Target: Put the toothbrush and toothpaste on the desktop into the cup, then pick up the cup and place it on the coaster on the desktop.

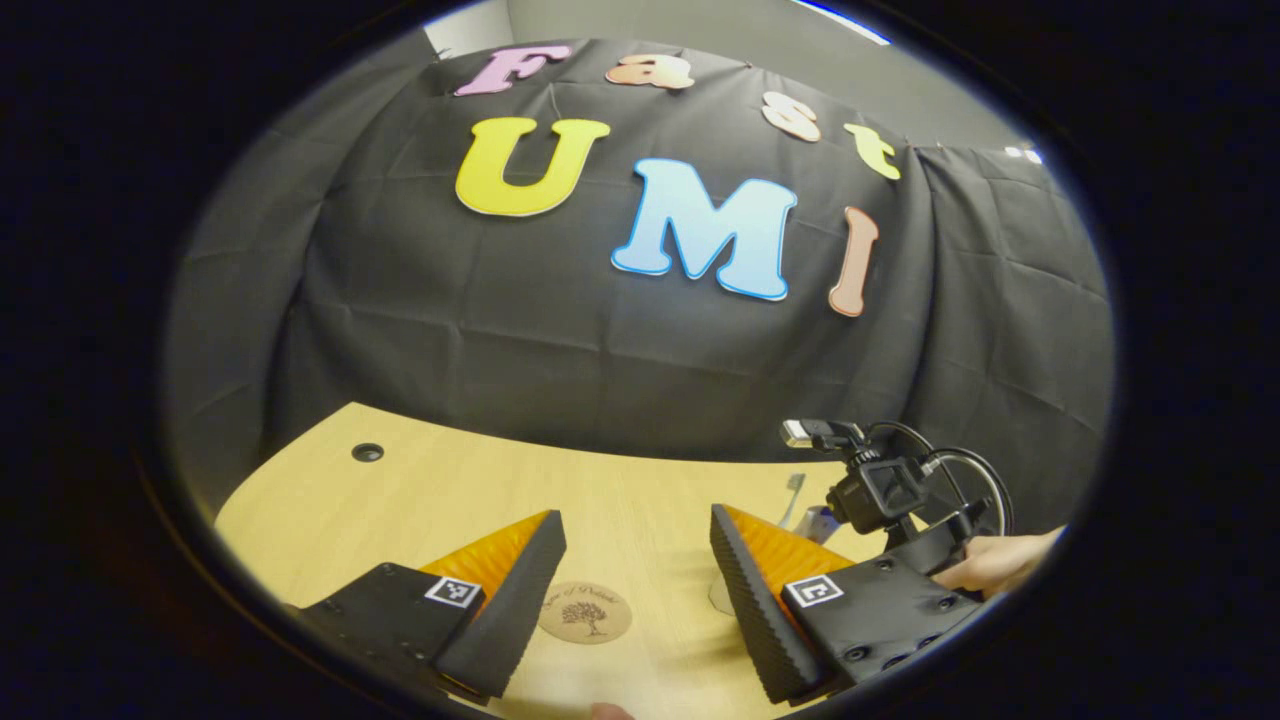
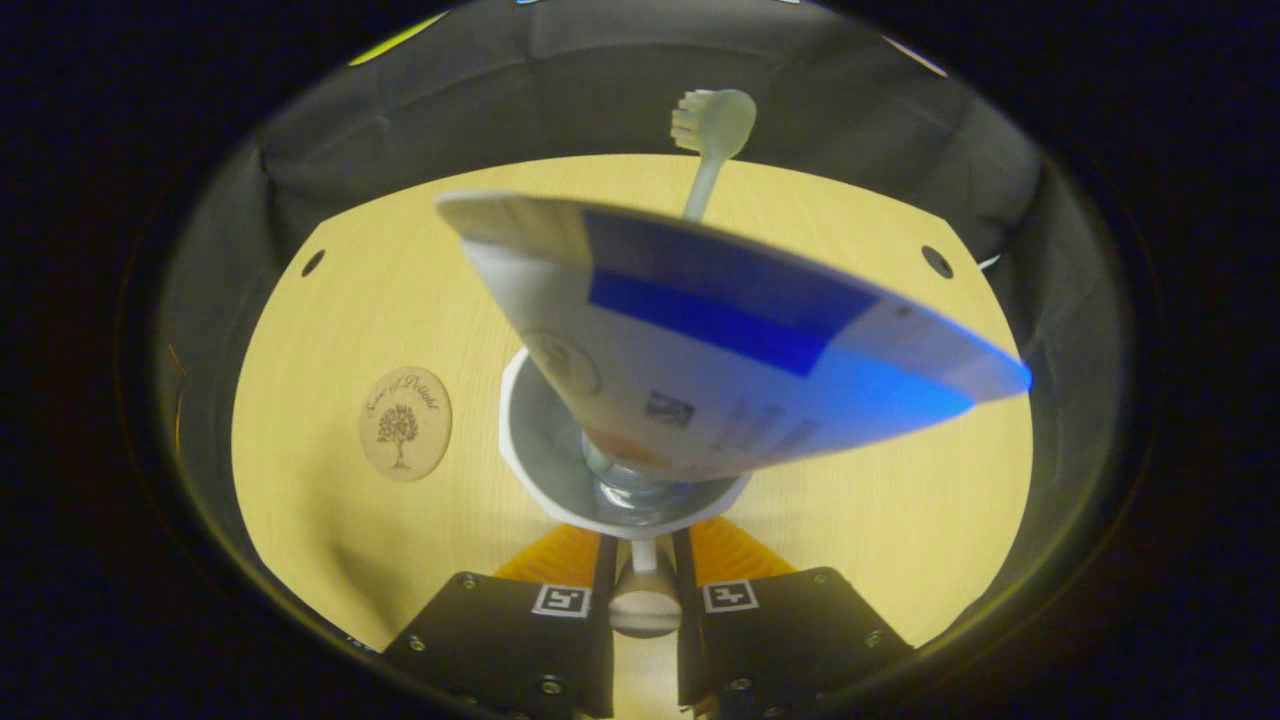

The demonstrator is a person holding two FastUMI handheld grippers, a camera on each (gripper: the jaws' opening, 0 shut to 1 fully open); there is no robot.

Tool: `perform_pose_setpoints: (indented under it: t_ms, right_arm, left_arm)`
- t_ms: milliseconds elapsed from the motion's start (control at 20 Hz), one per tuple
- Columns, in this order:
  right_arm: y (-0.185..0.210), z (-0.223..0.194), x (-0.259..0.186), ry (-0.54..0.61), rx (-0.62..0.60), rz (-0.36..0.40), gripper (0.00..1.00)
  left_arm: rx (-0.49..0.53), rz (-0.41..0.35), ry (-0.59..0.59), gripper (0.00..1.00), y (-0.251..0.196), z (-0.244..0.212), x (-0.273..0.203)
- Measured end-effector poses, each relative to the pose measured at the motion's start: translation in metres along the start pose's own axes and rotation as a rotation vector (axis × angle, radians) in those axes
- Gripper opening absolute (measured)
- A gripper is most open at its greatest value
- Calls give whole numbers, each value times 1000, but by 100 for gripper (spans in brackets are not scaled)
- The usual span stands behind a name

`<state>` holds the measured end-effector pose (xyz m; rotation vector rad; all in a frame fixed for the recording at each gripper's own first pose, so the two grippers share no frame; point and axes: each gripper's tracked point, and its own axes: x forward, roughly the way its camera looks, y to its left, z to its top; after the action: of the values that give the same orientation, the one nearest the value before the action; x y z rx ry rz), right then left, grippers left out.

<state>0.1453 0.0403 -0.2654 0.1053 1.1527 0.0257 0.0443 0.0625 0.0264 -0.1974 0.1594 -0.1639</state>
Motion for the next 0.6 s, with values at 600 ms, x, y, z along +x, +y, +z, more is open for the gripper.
perform_pose_setpoints:
  t_ms: [600]
  right_arm:
    - [63,-4,-12,-8,-28,54,25]
  left_arm:
    - [17,31,-8,94,41,5,-38]
